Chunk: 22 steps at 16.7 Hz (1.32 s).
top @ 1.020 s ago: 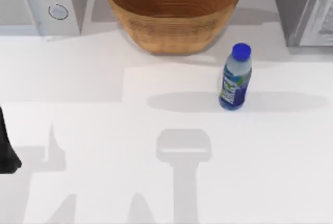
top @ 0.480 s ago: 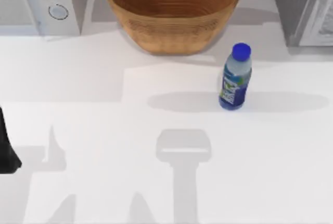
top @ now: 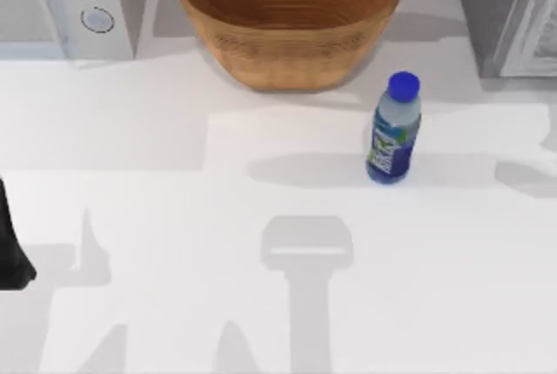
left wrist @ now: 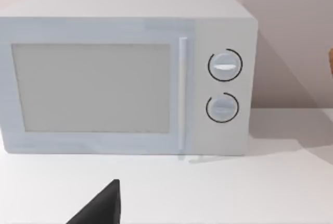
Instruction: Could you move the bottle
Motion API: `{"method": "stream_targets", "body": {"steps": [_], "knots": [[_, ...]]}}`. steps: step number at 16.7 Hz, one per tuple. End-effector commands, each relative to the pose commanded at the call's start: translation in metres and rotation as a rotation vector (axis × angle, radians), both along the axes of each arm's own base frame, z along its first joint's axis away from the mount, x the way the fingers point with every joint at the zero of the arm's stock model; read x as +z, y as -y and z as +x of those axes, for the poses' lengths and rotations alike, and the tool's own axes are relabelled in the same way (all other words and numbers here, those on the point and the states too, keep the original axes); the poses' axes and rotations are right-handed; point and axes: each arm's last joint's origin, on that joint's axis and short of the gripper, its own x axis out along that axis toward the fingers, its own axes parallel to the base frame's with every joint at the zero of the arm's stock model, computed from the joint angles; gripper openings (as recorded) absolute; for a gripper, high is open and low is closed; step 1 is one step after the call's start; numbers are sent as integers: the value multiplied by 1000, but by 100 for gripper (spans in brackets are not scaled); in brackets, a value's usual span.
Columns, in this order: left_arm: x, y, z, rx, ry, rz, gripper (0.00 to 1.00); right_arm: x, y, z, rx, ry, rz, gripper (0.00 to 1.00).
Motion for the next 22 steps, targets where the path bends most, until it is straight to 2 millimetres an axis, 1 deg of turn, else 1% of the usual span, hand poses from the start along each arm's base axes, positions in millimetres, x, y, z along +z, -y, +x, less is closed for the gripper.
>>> {"method": "stream_targets", "body": {"steps": [2,3,5,7,9,11,16,17,18,20,22], "knots": [[0,0,0,0,0,0,100,-23,-55,-27,173,-146,118,100],[0,0,0,0,0,0,100,-31,-77,-43,247,-215,166,100],[0,0,0,0,0,0,100,-43,-111,-75,368,-343,244,100],[0,0,0,0,0,0,100,-51,-132,-103,456,-447,297,100],[0,0,0,0,0,0,100,-54,-144,-122,510,-518,330,100],[0,0,0,0,0,0,100,-55,-149,-130,532,-549,342,100],[0,0,0,0,0,0,100,-55,-149,-130,532,-549,342,100],[0,0,0,0,0,0,100,-47,-146,-124,522,-514,340,100],[0,0,0,0,0,0,100,-48,-146,-124,523,-518,340,100],[0,0,0,0,0,0,100,-52,-152,-121,529,-542,344,100],[0,0,0,0,0,0,100,-55,-160,-112,533,-550,343,100]]}}
